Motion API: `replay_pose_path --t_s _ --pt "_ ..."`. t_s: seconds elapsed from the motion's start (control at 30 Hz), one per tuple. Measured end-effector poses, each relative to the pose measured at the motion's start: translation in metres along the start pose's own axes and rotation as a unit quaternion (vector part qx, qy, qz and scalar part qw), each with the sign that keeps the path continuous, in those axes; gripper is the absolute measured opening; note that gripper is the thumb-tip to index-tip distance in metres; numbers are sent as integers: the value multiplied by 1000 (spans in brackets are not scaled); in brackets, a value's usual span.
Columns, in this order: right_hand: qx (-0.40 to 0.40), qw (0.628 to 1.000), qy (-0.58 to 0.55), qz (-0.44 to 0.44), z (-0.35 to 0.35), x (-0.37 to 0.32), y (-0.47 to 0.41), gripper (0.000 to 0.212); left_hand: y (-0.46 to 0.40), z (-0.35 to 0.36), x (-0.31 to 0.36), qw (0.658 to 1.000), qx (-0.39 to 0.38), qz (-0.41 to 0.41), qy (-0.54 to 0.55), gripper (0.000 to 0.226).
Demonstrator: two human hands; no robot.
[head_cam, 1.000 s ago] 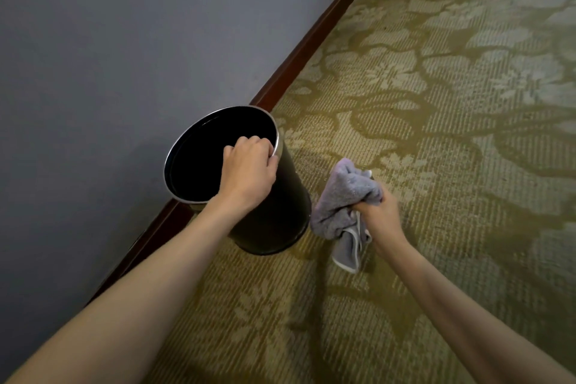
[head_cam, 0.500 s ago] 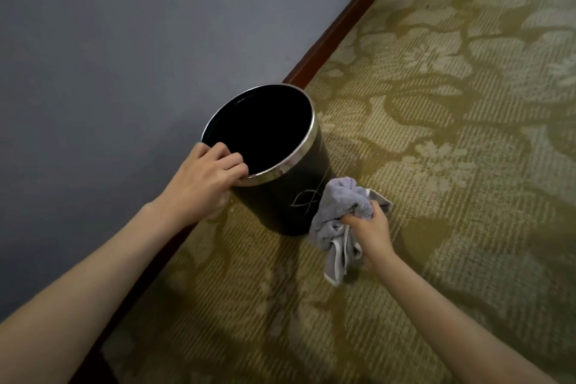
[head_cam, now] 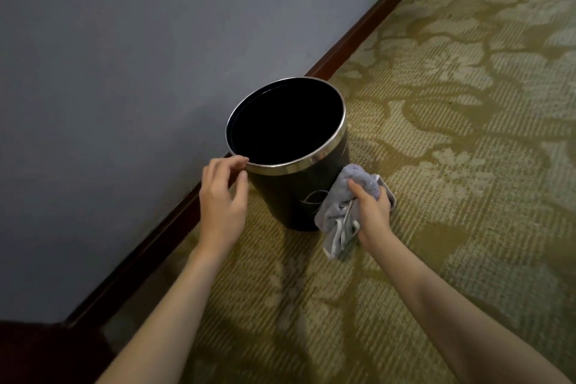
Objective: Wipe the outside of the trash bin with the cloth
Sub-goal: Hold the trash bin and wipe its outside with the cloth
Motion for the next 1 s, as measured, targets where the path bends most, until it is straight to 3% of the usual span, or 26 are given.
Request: replay_pose_path --t_s 0.17,0.27,0.37,0.53,0.73,1.0 --pt "11 996 58 -68 6 -4 28 20 22 -4 -19 980 66 -130 137 22" --pt "-35 992 67 -99 34 11 60 38 27 -8 -26 966 93 -164 177 27" --pt "-47 996 65 -49 54 43 74 63 30 -14 -32 956 97 -190 200 29" --pt "-35 994 99 -5 48 69 63 76 36 -11 -46 951 51 -237 191 28" --pt "27 999 25 35 17 78 37 39 47 -4 -56 944 3 -273 187 21" --pt "77 993 -78 48 -10 60 2 32 52 -3 -57 942 -8 -275 190 23"
Point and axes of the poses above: each hand's wrist, its own y-axis away from the middle knuckle, its own z-axis out of the palm, x = y × z, the point moved 8 cm from there along -y, towards the middle knuckle, and after that the axes turned 10 degrees about -z, right-handed, at the moved point
